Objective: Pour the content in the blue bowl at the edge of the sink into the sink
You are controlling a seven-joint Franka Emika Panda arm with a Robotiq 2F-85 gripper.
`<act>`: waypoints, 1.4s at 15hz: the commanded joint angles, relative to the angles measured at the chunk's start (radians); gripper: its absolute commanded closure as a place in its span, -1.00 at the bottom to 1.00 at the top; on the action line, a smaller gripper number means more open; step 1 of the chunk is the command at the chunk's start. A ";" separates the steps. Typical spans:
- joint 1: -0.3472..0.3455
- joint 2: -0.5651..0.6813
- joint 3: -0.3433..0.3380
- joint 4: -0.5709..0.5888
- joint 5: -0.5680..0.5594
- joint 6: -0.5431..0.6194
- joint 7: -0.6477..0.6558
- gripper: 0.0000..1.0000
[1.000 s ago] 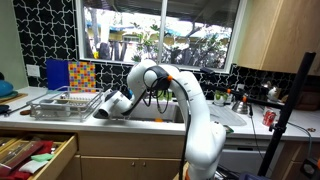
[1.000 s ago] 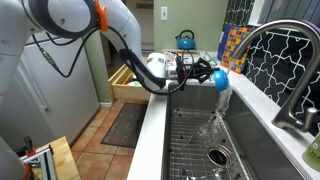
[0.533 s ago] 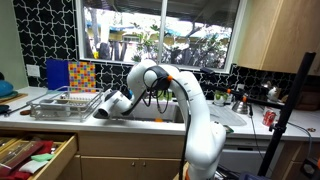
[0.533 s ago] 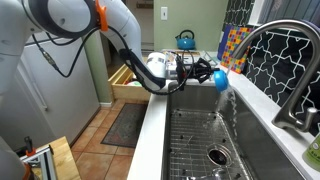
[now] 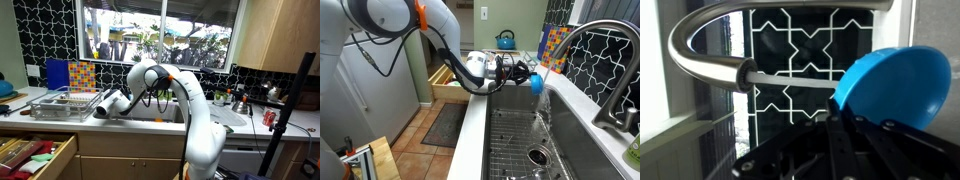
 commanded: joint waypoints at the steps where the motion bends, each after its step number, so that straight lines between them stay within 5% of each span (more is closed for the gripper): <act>1: -0.033 -0.040 0.029 -0.012 0.145 0.147 -0.046 0.97; 5: -0.050 -0.065 0.022 -0.015 0.350 0.285 -0.158 0.97; 9: -0.030 -0.072 -0.018 -0.012 0.446 0.261 -0.240 0.97; 17: -0.005 -0.064 -0.064 -0.004 0.201 0.272 -0.171 0.97; 21: -0.005 -0.057 -0.064 0.002 0.203 0.204 -0.147 0.97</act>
